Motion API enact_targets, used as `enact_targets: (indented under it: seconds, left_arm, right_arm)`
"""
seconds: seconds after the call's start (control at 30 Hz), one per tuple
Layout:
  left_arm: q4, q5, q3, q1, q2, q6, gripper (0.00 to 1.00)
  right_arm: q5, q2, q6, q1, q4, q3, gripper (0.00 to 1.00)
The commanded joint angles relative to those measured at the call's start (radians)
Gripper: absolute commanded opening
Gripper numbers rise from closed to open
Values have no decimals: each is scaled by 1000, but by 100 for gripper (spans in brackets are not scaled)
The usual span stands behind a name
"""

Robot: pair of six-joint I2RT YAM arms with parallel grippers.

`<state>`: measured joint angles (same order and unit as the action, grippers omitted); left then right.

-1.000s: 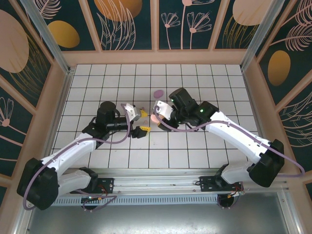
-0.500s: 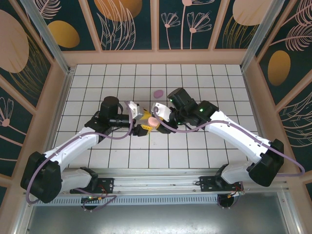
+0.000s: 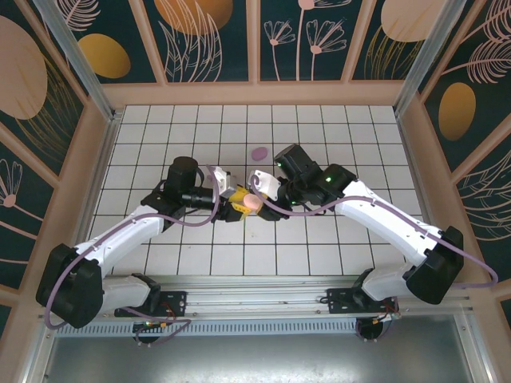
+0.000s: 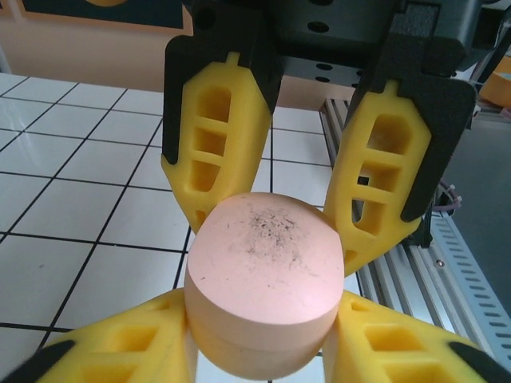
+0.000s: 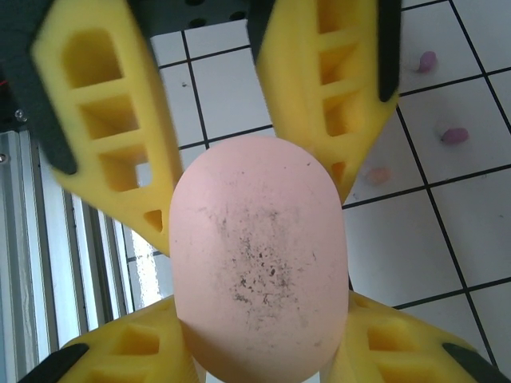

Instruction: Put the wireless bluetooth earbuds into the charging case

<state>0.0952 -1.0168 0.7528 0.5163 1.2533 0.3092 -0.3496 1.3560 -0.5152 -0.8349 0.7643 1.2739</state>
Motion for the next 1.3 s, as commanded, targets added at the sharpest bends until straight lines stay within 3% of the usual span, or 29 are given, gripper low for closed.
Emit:
enact_targets:
  seconds: [0.0,0.1,0.2,0.47,0.6,0.67,0.83,1.27]
  left_arm:
    - [-2,-21,31,4,11,18,25]
    - [-10,-30,31,4,12,17,16]
    - [-10,-10,8,1,7,-5,12]
    - [90,105,-139,-23,-130,-170,12]
    - [82,220,-190,-40,-237,-241,13]
    - [61,249,-193,-45,-288,-268,14]
    - [57,220,-180,-55,-354,-329,16]
    - [80,140,-118,-56,-320,-376,13]
  right_arm:
    - [-20,-17,31,-1,-57,23,31]
    - [-14,-72,87,13,-176,-27,58]
    - [-29,-143,129,25,-301,-96,67]
    - [-55,-252,248,34,-453,-196,70]
    - [55,-251,390,24,-552,-242,72]
    - [51,-231,437,17,-569,-247,72]
    - [-1,-203,428,-28,-609,-265,76]
    - [-36,-212,396,-83,-646,-299,81]
